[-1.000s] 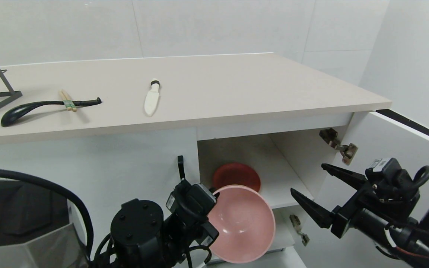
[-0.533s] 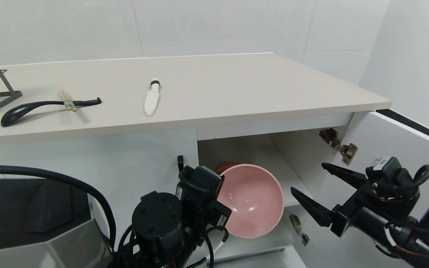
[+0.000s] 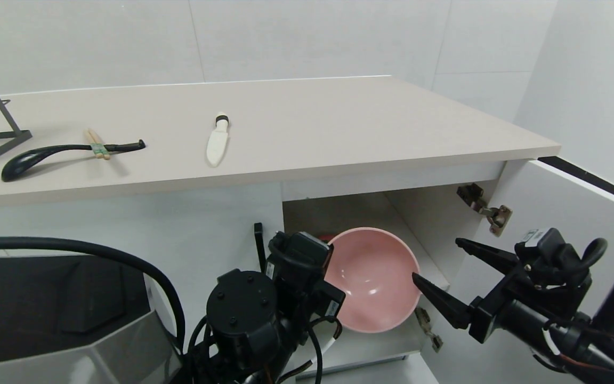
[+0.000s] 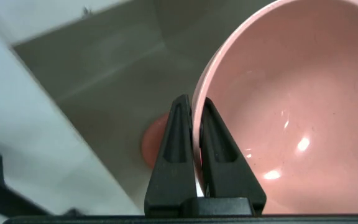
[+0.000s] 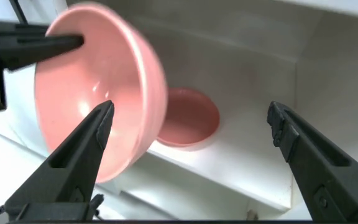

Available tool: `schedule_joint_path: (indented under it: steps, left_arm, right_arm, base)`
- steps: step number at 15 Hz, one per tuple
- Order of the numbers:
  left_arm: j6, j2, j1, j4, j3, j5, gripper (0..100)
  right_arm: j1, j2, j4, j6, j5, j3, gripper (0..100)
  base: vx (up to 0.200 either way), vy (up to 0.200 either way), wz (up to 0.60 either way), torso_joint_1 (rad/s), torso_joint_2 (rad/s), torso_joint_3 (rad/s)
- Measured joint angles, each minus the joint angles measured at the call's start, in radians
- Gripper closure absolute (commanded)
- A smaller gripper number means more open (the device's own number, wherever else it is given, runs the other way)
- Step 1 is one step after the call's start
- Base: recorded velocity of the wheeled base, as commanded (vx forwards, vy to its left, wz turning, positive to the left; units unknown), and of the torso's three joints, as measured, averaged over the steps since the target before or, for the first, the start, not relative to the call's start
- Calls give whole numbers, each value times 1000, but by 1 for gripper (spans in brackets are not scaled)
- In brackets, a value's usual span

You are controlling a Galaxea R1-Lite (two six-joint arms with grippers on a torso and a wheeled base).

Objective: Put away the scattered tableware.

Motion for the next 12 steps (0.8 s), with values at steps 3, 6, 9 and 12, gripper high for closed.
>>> schedule_joint_path:
  steps: [3, 6, 9, 12]
  left_arm:
    - [2, 12, 0, 0, -26, -4, 100]
    - [18, 17, 0, 0, -35, -7, 100]
    - [61, 22, 0, 0, -61, -8, 100]
    - [93, 34, 0, 0, -105, -9, 100]
  right_arm:
    - [-37, 42, 0, 46, 0, -23, 0]
    - [-44, 59, 0, 88, 0, -38, 0]
    - [-35, 69, 0, 124, 0, -45, 0]
    - [-32, 79, 0, 130, 0, -48, 0]
  base:
    - [0, 0, 0, 0, 0, 0]
    - [0, 0, 0, 0, 0, 0]
    - [0, 0, 0, 0, 0, 0]
    - [0, 0, 0, 0, 0, 0]
